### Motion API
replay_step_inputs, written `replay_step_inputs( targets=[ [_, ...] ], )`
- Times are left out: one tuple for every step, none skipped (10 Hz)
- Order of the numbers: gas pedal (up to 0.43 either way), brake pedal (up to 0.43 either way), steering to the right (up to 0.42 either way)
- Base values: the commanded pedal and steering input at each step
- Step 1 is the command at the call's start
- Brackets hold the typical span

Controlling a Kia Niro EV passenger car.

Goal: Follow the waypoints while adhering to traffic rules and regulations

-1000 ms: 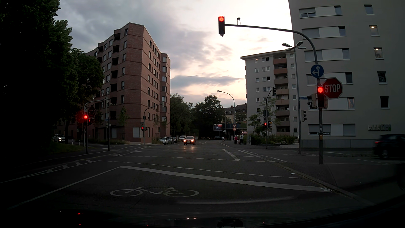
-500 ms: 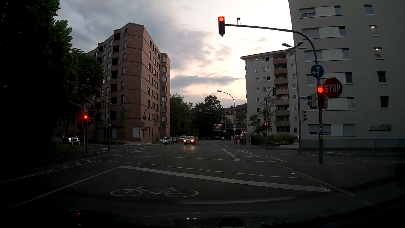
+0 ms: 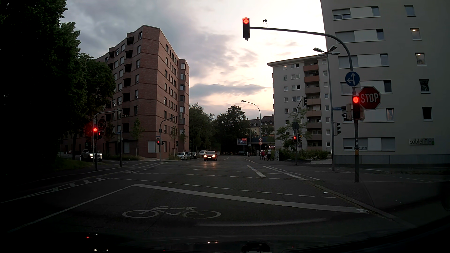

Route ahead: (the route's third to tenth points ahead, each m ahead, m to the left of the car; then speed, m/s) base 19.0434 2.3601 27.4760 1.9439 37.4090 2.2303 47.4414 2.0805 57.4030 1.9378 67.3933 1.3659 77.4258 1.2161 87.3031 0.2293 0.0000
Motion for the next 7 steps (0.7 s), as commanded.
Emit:
replay_step_inputs(
  targets=[
    [0.000,0.177,-0.015],
    [0.000,0.183,-0.014],
    [0.000,0.183,-0.012],
    [0.000,0.195,-0.011],
    [0.000,0.201,-0.011],
    [0.000,0.201,-0.011],
    [0.000,0.201,-0.011]
  ],
)
